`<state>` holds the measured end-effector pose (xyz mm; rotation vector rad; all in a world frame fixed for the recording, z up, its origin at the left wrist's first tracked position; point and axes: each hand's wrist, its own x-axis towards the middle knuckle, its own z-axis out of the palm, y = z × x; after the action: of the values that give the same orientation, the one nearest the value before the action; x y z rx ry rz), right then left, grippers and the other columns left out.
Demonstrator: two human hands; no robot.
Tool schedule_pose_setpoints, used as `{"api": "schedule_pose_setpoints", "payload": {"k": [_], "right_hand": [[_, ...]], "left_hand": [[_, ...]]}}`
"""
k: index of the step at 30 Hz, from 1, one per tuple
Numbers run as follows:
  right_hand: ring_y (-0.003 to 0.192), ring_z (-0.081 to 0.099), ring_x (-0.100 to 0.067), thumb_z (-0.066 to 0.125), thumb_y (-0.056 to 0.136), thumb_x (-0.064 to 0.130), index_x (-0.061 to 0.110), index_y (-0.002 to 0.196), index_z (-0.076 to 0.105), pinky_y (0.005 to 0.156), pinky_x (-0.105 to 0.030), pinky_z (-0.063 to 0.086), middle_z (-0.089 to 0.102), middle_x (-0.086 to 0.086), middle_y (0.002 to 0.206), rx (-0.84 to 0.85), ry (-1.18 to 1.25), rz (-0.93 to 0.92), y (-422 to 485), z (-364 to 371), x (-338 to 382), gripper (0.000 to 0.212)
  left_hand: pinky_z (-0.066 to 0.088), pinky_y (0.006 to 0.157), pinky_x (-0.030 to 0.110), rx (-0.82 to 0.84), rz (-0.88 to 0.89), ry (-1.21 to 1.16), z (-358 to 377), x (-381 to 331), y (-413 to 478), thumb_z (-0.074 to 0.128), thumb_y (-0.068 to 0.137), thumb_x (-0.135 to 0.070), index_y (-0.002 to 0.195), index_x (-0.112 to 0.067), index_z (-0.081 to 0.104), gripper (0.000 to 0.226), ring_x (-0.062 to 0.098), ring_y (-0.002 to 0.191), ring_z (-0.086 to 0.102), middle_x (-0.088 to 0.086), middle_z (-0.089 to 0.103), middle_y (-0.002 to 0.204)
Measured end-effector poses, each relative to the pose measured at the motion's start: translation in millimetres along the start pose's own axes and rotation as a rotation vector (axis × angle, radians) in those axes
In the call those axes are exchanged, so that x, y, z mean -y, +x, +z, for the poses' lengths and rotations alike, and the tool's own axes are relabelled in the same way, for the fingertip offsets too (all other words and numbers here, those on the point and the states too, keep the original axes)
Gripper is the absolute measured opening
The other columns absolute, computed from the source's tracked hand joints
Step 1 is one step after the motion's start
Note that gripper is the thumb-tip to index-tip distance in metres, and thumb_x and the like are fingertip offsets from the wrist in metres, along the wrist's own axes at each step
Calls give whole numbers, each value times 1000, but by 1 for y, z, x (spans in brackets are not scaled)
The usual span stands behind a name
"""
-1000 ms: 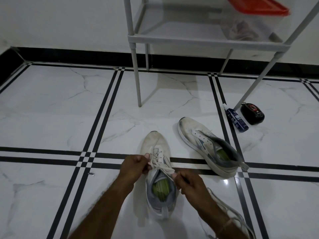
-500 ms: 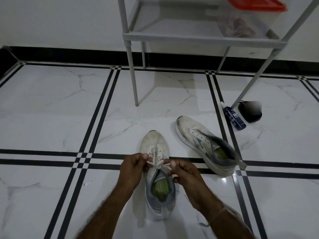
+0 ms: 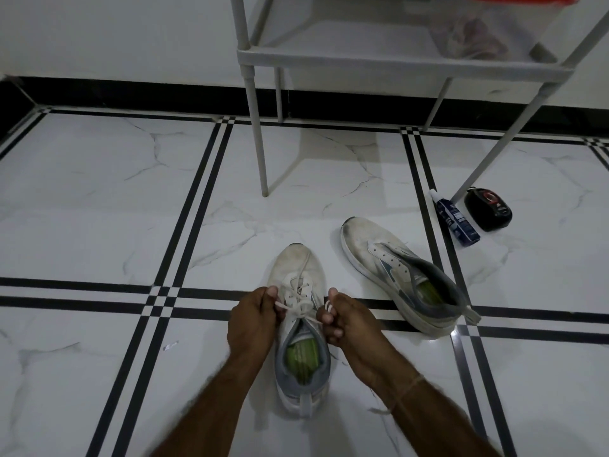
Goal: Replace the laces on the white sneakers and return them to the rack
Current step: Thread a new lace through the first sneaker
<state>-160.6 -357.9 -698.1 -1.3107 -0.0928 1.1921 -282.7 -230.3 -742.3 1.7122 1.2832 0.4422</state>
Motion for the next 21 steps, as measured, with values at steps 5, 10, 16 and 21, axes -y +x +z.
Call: {"api": "schedule_pose_setpoints", "payload": {"k": [5,10,16,21], "right_hand": [[50,27,-9,45,108,31,19,75,42,54,-25,28,45,1,63,-7,18,7,3,2,-8,35],[52,27,-11,43,109,28,14,76,41,56,-26,29,42,-1,64,-2,22,-38,1,1,-14,35],[51,30,-10,44,108,28,16,77,46,58,-31,28,45,-2,63,-97,25,-26,0,2,-22,33],[78,64,-17,62,100,38,13,95,64,71,-33,55,70,-6,92,-90,-168,-74,-16,-16,-21,26]], "left_hand": [[52,74,38,-63,-76,30,9,1,4,42,104,-50,69,-22,61,48,23,76,66,-1,70,73],[44,71,33,-74,-137,13,13,0,4,45,104,-47,68,-21,60,47,22,76,63,1,69,75],[51,73,38,-18,-124,32,14,-6,8,46,103,-47,70,-18,63,47,22,74,65,1,69,72],[55,74,39,132,-28,-44,-3,-11,6,63,97,-42,73,-19,65,33,15,72,65,-4,70,72]]}}
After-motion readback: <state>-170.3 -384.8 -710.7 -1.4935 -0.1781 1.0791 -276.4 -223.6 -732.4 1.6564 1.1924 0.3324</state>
